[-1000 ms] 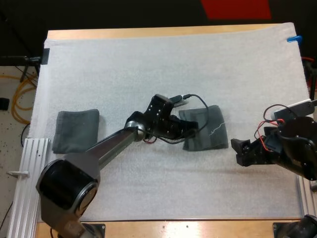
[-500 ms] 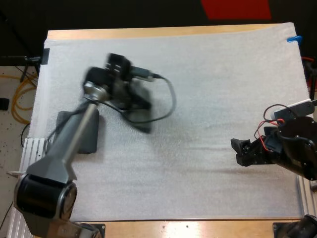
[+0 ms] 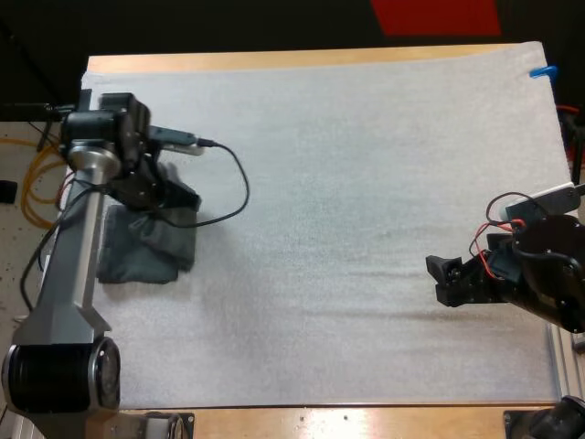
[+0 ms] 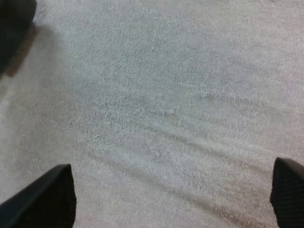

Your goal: Pick towel from pile fold and stack

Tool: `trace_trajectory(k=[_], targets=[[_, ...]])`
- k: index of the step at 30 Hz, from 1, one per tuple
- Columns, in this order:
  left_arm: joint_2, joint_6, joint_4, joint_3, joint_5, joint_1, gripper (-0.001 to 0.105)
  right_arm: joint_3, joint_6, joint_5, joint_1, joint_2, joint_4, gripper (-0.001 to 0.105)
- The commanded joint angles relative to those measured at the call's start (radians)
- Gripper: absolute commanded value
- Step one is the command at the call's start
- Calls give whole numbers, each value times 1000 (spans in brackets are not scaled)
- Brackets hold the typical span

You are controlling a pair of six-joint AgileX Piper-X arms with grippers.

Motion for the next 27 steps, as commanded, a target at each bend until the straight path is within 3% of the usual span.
trace_trajectory(k=[1,12,22,27], targets=[[-8,11,9,-6,-29,14,0,-4,-5,-6,-1,-2,-13,80],[-3,18,6,-4,-63,109,0,-4,-5,-30,-1,-2,-16,80],[47,18,22,-4,-95,131,0,-4,27,-262,-1,-2,-157,80],[68,28,33,-4,-155,131,14,-4,43,-358,-1,-2,-194,80]])
